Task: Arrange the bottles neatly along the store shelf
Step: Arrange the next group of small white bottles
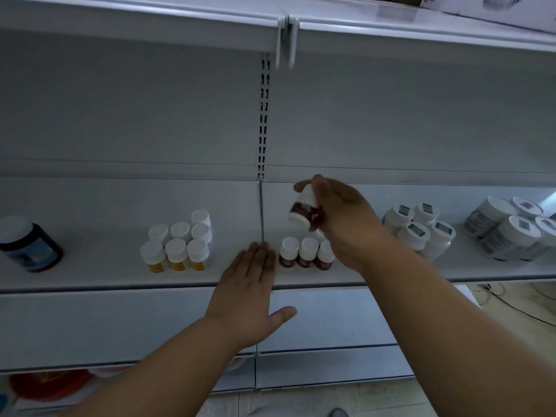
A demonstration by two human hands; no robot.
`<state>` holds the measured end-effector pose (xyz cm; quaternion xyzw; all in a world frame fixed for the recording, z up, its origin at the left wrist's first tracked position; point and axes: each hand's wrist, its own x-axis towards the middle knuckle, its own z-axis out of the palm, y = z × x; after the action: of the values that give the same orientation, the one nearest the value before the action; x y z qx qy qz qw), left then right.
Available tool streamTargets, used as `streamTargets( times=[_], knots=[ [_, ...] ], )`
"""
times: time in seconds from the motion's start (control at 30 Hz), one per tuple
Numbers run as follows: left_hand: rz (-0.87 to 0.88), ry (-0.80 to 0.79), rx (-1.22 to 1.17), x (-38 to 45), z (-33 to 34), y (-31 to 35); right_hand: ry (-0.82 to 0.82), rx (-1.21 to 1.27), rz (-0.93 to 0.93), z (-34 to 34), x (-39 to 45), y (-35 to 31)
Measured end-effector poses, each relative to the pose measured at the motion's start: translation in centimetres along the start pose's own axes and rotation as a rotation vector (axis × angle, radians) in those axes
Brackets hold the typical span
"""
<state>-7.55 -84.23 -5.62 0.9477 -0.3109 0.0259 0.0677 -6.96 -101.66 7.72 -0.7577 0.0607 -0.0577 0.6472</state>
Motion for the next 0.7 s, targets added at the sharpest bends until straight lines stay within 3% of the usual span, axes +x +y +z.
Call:
streamTargets(
  times=[0.1, 0.2, 0.47, 0.7],
  knots=[
    [0.002, 0.018, -0.005, 0.0, 0.3, -0.1, -0.206, 0.716, 0.277, -0.2, -2.5, -0.1],
    [-0.002, 0.040, -0.007, 0.1, 0.2, 0.0, -0.275, 0.966, 0.363, -0.5, -3.5, 0.2],
    [-0.005, -0.019, 0.025, 0.2, 0.7, -0.2, -0.408, 0.977, 0.377, -1.1, -4.3, 0.3],
    [0.029, 0.072, -0.025, -0.1, 0.5, -0.3, -0.355, 0.860, 0.354, -1.1, -5.2, 0.8]
  ],
)
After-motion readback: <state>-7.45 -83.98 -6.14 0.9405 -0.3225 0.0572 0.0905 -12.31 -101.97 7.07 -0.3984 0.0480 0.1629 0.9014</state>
